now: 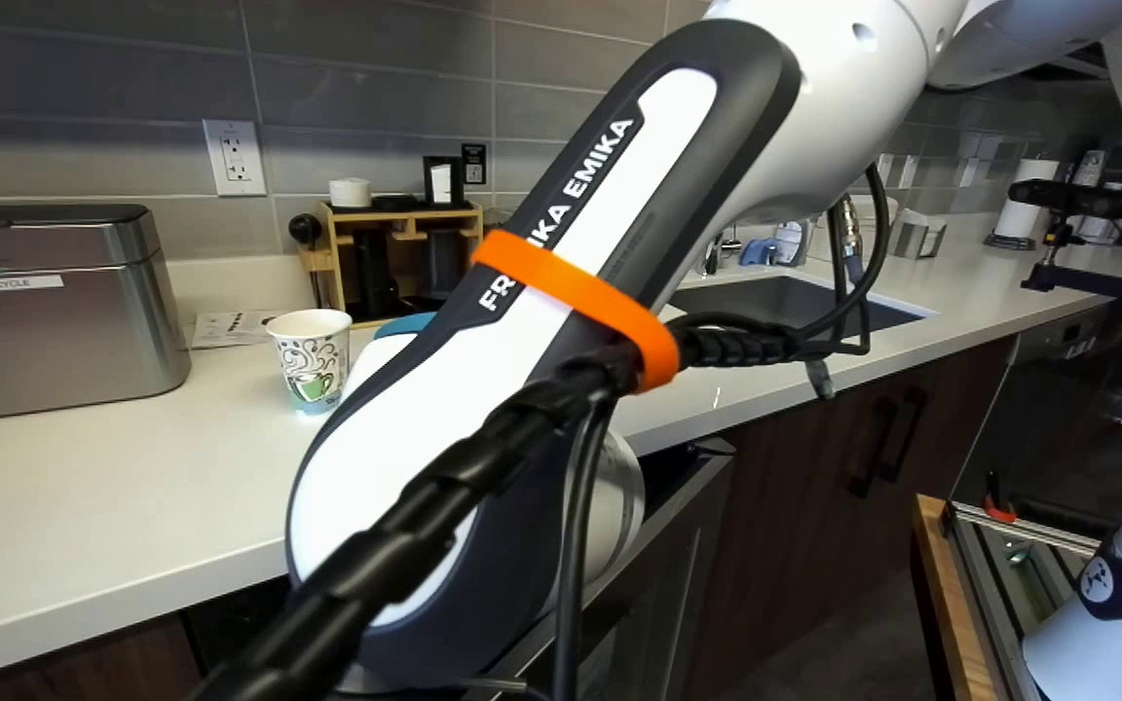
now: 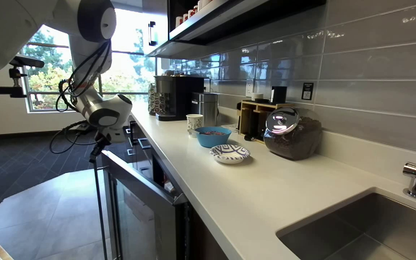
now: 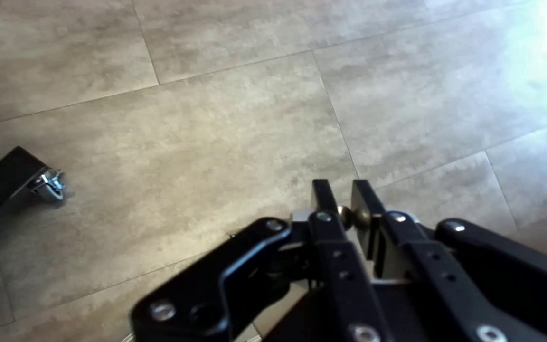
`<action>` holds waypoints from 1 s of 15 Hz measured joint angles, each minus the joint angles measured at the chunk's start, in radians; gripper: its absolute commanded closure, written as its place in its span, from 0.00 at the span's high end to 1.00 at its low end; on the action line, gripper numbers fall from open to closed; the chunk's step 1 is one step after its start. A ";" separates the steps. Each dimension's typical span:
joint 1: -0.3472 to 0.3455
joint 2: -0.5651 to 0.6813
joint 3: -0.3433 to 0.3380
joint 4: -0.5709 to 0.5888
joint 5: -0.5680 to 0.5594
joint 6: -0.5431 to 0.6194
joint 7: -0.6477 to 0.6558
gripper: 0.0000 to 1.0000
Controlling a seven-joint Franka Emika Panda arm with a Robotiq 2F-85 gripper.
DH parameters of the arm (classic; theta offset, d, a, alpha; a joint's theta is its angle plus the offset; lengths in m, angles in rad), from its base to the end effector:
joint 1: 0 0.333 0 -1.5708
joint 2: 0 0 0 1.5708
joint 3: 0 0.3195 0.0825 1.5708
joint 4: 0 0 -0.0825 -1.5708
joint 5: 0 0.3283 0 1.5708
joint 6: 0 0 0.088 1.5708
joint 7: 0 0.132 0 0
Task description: Open the clear cabinet door
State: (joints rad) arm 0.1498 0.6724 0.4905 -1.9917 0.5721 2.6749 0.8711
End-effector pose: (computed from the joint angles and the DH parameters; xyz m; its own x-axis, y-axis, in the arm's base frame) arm 0.4817 0.3332 0.1840 0.6188 -0.6187 -0.4841 -0.7703 -0.5986 -0.2196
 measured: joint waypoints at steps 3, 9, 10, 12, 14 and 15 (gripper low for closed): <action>0.059 -0.022 -0.043 0.002 0.011 -0.142 0.059 0.04; 0.175 -0.020 -0.167 0.002 -0.018 -0.470 0.207 0.04; 0.184 -0.021 -0.185 0.007 -0.036 -0.533 0.231 0.40; 0.194 -0.022 -0.213 0.026 -0.083 -0.668 0.280 0.47; 0.196 -0.031 -0.235 0.042 -0.126 -0.764 0.297 0.62; 0.196 -0.041 -0.246 0.045 -0.140 -0.788 0.297 0.69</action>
State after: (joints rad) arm 0.3456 0.6319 0.2450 -1.9467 0.4319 1.8873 1.1684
